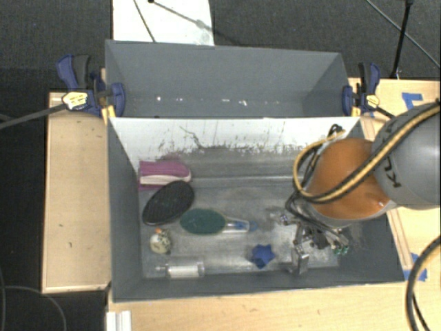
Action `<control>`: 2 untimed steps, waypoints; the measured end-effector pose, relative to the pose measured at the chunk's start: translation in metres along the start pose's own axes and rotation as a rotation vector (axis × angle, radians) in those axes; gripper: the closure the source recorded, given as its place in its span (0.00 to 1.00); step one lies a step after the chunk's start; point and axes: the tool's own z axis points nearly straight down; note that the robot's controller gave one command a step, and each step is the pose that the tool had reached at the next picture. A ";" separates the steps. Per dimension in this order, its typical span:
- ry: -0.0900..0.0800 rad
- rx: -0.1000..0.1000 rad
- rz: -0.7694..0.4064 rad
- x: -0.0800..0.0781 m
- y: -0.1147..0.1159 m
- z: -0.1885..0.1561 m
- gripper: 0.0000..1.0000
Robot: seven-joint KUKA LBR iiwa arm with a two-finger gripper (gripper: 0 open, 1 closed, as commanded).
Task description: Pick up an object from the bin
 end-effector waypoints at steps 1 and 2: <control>-0.004 -0.003 -0.032 -0.021 0.079 -0.011 0.00; -0.001 0.001 -0.582 -0.004 0.022 -0.001 0.00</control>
Offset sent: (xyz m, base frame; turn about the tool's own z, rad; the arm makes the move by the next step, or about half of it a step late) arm -0.0035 0.0763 0.0101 -0.0241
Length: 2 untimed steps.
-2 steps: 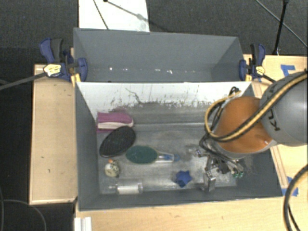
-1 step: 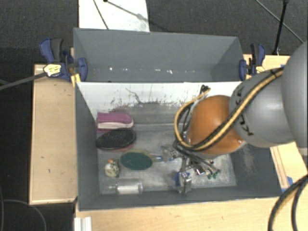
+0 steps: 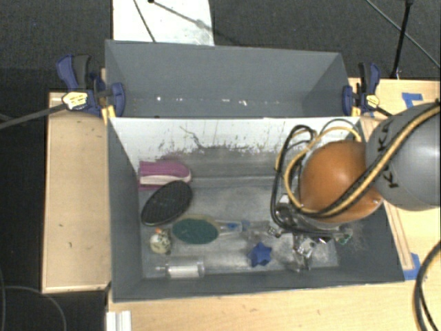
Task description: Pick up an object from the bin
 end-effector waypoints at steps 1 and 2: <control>-0.005 -0.001 -0.050 -0.034 0.029 -0.007 0.00; -0.003 0.000 -0.046 -0.032 0.028 -0.007 1.00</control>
Offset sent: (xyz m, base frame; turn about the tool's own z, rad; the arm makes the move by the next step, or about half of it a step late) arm -0.0017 0.0422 0.0068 -0.0459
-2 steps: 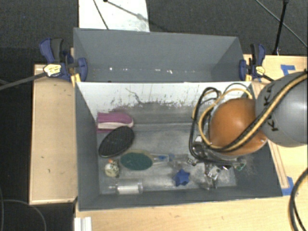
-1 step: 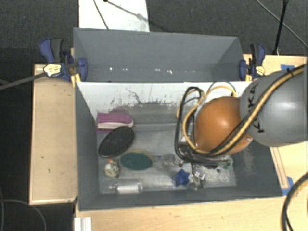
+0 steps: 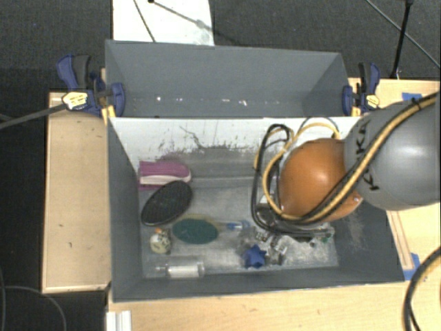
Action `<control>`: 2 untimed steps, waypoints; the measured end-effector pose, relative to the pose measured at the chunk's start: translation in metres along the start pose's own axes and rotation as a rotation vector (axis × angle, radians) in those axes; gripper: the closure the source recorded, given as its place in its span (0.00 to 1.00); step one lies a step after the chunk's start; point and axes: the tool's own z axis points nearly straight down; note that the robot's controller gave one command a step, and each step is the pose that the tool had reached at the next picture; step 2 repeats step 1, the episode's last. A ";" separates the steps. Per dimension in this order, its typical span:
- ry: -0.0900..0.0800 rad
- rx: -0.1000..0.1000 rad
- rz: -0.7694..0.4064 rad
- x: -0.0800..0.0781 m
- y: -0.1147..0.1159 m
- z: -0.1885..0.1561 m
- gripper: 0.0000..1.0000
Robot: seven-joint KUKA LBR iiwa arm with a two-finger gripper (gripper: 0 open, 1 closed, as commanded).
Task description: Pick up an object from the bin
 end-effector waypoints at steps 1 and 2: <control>-0.003 0.006 -0.063 -0.021 -0.029 -0.139 1.00; -0.003 0.006 -0.063 -0.021 -0.029 -0.139 1.00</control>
Offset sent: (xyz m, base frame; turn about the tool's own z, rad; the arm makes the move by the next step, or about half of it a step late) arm 0.0317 -0.0011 0.1342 -0.0656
